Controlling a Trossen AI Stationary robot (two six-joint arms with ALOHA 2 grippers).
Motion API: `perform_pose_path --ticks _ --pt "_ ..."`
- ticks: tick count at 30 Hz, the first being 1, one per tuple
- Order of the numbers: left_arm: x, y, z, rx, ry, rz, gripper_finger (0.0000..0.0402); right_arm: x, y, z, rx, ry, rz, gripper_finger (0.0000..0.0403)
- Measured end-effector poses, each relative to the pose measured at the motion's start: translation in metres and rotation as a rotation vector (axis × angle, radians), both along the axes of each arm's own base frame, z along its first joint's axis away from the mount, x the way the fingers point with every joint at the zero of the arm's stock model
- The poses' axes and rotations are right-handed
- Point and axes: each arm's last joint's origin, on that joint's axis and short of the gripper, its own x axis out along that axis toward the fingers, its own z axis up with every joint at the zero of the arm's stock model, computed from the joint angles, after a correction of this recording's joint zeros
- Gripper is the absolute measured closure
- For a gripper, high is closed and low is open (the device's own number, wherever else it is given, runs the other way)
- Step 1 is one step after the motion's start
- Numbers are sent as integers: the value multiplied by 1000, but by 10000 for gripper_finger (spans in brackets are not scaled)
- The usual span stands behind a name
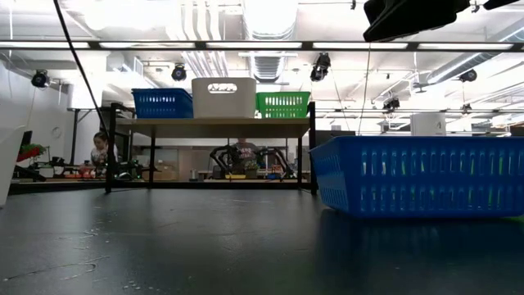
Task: Stack baskets on shelf by color
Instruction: Stack the bottom white bin on top of the white bin on the shelf
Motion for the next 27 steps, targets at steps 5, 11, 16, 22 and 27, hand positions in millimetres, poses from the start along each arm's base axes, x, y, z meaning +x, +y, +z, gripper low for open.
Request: perform_pose_path --ticks 5,11,16,22,27 --pt "-2 -2 0 -20 25 -19 385 0 0 0 -1 0 1 376" --pt "-10 -3 -4 8 52 -62 318 0 1 0 23 10 40 376" --pt "-20 -4 -18 45 96 -89 254 0 1 0 25 10 43 376" --pt "-30 -3 -37 83 141 -111 230 0 1 0 25 11 43 376" --pt "-34 2 -54 121 170 -109 238 0 1 0 25 11 43 376"
